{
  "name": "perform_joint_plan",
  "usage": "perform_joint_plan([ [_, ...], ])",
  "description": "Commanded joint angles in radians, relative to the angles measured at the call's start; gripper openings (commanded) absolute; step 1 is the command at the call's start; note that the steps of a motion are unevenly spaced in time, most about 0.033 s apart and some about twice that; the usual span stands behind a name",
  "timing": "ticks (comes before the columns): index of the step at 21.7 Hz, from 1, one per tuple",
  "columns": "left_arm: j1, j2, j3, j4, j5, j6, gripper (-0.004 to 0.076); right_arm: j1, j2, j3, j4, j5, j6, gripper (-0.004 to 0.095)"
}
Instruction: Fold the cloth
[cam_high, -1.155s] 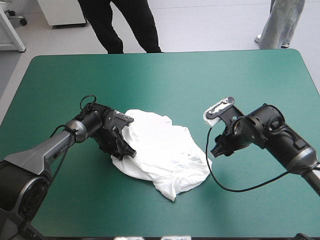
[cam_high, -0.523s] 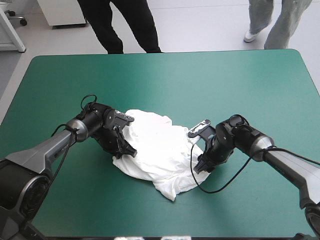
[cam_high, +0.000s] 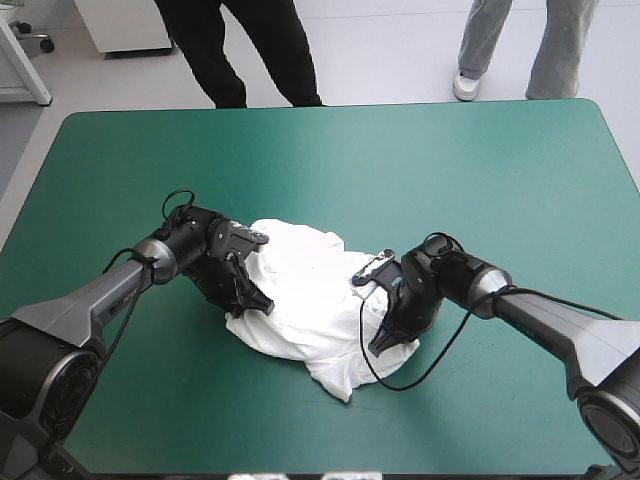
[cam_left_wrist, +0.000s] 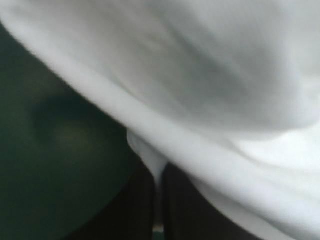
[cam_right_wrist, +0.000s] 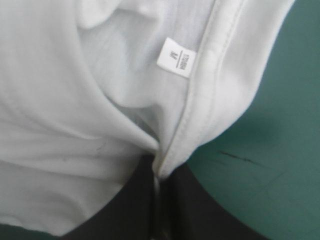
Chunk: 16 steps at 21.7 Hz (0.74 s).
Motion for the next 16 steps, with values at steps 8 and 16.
perform_joint_plan([
  [8,0.001,-0.339,-0.21,0.046,0.072,-0.009,-0.0009,-0.003,-0.162,-0.39,-0.26,0.203,0.157,-0.0017],
  [16,-0.001,-0.509,-0.636,0.032,0.066,-0.004,-0.0009,-0.003,-0.256,-0.982,-0.4,0.242,0.209,-0.0017],
])
